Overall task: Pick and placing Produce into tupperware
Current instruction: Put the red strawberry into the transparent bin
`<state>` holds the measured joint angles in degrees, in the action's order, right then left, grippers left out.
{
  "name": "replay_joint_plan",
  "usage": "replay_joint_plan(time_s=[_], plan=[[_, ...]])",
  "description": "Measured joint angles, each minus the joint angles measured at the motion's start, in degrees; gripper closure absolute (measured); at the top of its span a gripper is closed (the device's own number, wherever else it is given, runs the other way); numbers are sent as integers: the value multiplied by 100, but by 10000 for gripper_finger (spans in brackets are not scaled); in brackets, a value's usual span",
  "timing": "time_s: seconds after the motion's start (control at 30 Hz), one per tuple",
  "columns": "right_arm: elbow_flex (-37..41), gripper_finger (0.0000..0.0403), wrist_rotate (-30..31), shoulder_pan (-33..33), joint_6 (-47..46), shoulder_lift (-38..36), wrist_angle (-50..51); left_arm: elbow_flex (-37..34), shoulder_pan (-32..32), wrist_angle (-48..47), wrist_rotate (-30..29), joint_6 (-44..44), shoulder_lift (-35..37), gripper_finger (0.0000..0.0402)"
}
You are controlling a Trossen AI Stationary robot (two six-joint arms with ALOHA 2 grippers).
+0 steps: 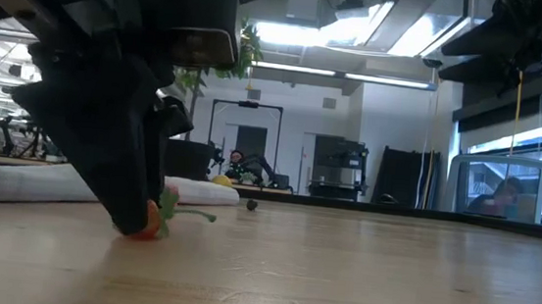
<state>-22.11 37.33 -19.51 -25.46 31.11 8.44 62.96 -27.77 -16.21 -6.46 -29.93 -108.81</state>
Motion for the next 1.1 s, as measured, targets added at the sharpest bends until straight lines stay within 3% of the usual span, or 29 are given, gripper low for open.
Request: replay_joint_plan(time_s=[0.37, 0.57, 0.7, 0.87, 1.1], plan=[[0, 155, -35, 0, -1753, -1, -254, -11, 212, 177, -8, -105, 115, 307], [0, 155, -457, -2, -1954, 0, -931, -11, 561, 197, -226, 53, 645, 334], [-2, 155, -493, -2, -2590, 0, -1159, -4, 822, 267, -600, 303, 1144, 357], [-2, 155, -508, -2, -2623, 13, -997, 0, 1172, 282, -835, 622, 1671, 399], [-2, 155, -508, -2, -2377, 13, -996, 7, 1353, 308, -748, 656, 1814, 382]])
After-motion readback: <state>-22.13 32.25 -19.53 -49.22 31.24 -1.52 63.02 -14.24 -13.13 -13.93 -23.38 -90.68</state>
